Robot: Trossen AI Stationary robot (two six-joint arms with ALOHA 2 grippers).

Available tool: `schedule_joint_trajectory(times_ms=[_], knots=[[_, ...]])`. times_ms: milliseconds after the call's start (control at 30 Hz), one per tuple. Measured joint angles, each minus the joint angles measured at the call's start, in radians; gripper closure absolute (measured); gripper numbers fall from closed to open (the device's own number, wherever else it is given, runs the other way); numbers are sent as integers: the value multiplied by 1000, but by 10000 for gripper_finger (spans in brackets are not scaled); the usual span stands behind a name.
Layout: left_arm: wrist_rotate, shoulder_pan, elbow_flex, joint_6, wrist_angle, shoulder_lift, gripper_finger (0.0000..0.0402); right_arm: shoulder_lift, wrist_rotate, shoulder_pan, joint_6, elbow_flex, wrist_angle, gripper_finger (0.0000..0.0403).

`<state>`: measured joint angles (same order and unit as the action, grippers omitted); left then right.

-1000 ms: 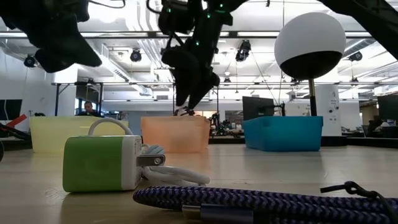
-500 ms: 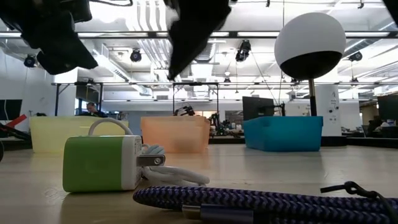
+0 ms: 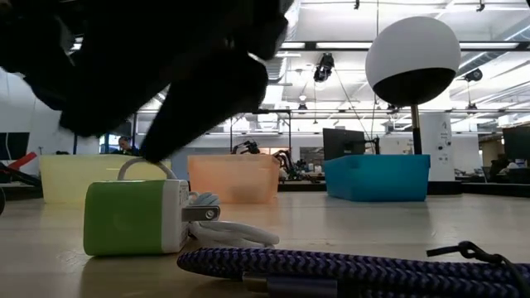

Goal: Pick and place items into bin
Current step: Put the green charger adapter into the orange bin

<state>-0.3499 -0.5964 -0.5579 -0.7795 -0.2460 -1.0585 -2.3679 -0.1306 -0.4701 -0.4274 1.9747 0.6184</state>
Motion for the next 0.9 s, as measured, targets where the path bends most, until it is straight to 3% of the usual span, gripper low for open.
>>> schedule_joint_trajectory(times_ms=[367,500,700,900], knots=[[16,-78,0,-30,55,-67,400,-69,-13,-2,-26,0,-1,124],[16,-81,0,-52,55,-67,400,-59,8,-1,-39,0,51,169],[-5,-81,0,-52,55,-66,400,8,8,2,-97,0,70,283],[-41,-81,0,-52,54,-65,400,26,32,27,-111,0,110,284]])
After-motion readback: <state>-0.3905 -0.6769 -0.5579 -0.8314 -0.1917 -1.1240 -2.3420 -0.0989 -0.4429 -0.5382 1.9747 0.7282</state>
